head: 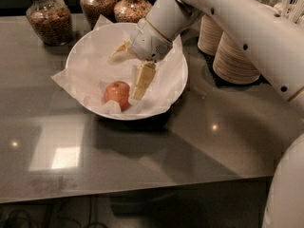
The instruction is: Pick apple from white bowl
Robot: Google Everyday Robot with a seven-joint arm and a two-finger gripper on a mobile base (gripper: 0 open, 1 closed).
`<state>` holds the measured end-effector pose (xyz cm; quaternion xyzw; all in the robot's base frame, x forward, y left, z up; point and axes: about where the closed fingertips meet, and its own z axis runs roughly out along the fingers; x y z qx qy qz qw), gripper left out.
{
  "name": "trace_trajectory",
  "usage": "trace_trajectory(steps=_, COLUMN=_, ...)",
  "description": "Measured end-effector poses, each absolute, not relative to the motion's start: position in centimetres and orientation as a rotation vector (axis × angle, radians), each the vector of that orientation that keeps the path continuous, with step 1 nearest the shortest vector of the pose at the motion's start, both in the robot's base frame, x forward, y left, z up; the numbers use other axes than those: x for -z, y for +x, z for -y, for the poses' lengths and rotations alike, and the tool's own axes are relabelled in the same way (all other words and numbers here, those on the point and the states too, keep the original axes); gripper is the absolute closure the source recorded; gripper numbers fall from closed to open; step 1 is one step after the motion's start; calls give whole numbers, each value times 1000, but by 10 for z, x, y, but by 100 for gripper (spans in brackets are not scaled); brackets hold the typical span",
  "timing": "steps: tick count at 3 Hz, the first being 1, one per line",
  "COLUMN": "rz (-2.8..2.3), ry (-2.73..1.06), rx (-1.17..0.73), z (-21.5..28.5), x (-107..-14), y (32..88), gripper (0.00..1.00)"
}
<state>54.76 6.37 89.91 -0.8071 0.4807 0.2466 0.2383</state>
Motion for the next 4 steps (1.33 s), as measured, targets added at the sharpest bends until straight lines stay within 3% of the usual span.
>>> trace_trajectory(steps=4, rz=-1188, ry=-2313, rx=-662, z=-66, x=-867, y=555, gripper=16)
